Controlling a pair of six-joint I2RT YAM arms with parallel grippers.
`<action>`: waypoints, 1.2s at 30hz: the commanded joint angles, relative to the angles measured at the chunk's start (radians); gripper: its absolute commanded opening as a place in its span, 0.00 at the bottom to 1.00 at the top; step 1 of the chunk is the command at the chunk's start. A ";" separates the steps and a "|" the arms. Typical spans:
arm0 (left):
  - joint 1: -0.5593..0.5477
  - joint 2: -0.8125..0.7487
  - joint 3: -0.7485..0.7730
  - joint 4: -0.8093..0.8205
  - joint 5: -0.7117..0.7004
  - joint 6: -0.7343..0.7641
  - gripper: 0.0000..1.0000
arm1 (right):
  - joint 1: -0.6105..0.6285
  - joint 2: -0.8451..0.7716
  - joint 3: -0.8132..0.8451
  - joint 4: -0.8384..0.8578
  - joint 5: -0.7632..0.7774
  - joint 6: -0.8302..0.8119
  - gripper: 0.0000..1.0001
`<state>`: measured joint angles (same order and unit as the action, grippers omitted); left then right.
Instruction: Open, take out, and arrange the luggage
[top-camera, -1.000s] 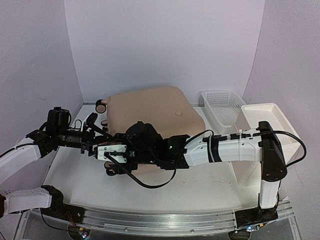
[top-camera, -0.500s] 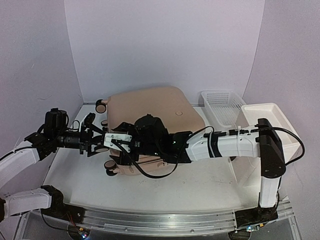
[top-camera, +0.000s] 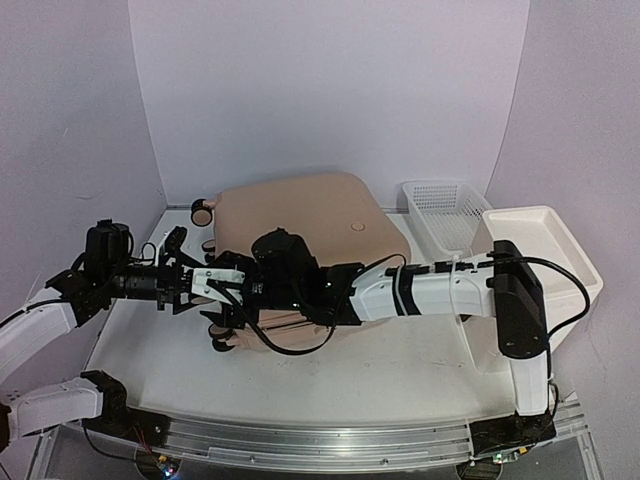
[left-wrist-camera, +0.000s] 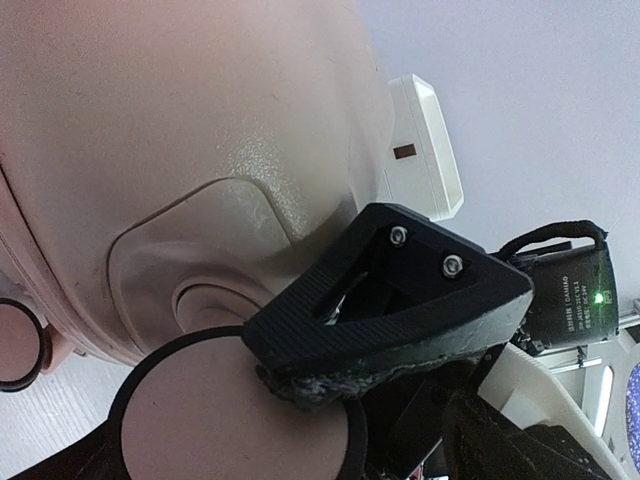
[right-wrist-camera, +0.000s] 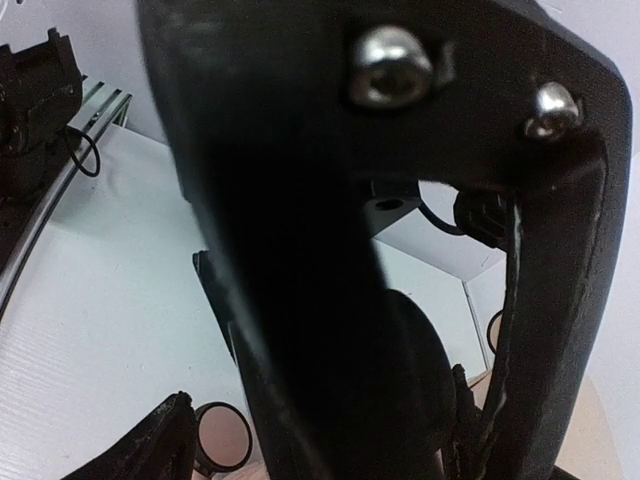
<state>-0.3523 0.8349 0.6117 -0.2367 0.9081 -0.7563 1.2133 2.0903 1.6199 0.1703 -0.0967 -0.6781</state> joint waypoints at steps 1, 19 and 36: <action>0.002 -0.042 0.018 0.137 0.047 0.025 0.94 | -0.006 0.023 0.069 0.046 -0.029 0.030 0.75; 0.142 -0.143 0.206 -0.546 -0.577 0.190 0.99 | -0.081 -0.058 0.038 -0.031 -0.047 0.111 0.09; -0.166 -0.196 -0.295 0.246 -0.424 0.115 0.90 | -0.172 0.072 0.236 0.038 0.199 0.271 0.02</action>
<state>-0.3370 0.5869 0.3302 -0.2226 0.5945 -0.7235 1.1595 2.1651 1.7779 0.0929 -0.0975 -0.5785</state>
